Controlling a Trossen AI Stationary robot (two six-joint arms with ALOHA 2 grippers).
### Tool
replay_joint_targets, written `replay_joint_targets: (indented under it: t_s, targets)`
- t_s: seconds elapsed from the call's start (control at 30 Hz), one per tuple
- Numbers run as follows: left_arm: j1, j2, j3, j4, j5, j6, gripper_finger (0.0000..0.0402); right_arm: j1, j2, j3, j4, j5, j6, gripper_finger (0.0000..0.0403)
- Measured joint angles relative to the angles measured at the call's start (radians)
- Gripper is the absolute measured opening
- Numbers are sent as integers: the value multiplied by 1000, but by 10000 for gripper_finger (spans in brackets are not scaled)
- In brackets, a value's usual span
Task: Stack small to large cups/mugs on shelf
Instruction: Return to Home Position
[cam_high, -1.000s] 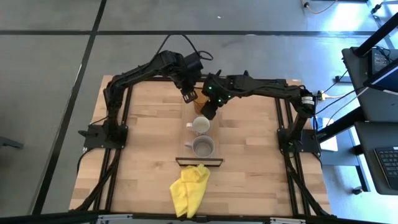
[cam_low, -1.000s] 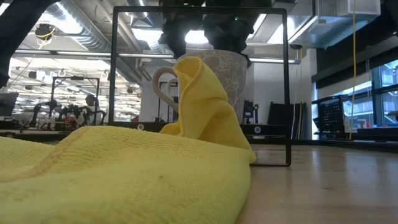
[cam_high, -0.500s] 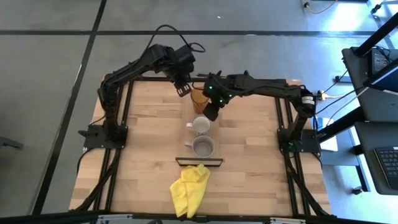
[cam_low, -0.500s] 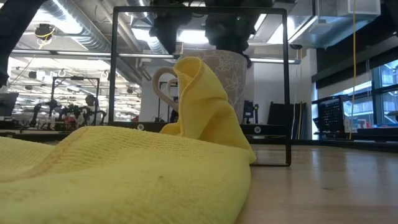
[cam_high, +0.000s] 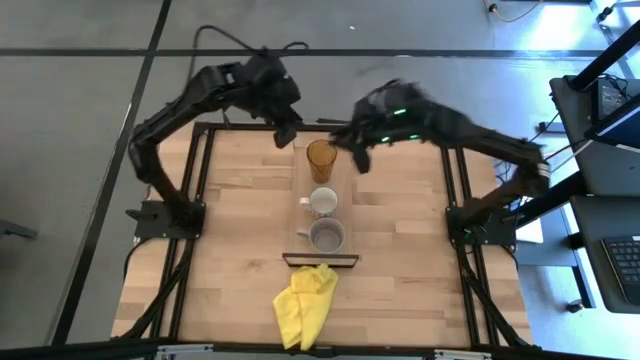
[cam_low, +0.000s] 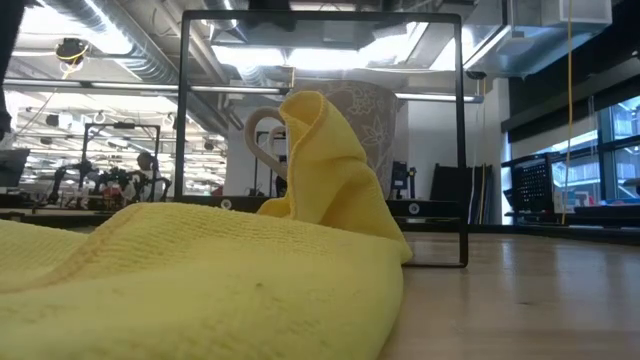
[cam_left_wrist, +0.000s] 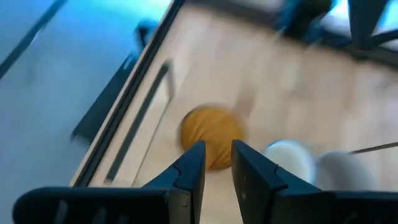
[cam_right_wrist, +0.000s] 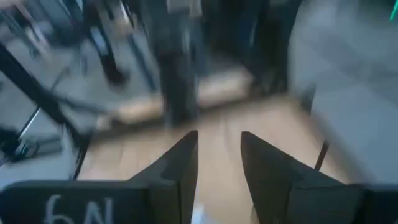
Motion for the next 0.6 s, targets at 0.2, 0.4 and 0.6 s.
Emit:
replay_joint_targets:
  t_s: [0.2, 0.4, 0.6]
  targets:
    - [-3, -255, -306, 330, 73, -22, 71, -5, -182, 2, 88, 127, -81, 123]
    - [-36, -600, -732, 684, 65, -178, 71, 1, -342, 3, 60, 136, -52, 123]
    - [-139, -919, -1056, 807, 19, -425, 71, 37, -412, 0, -152, 131, -57, 123]
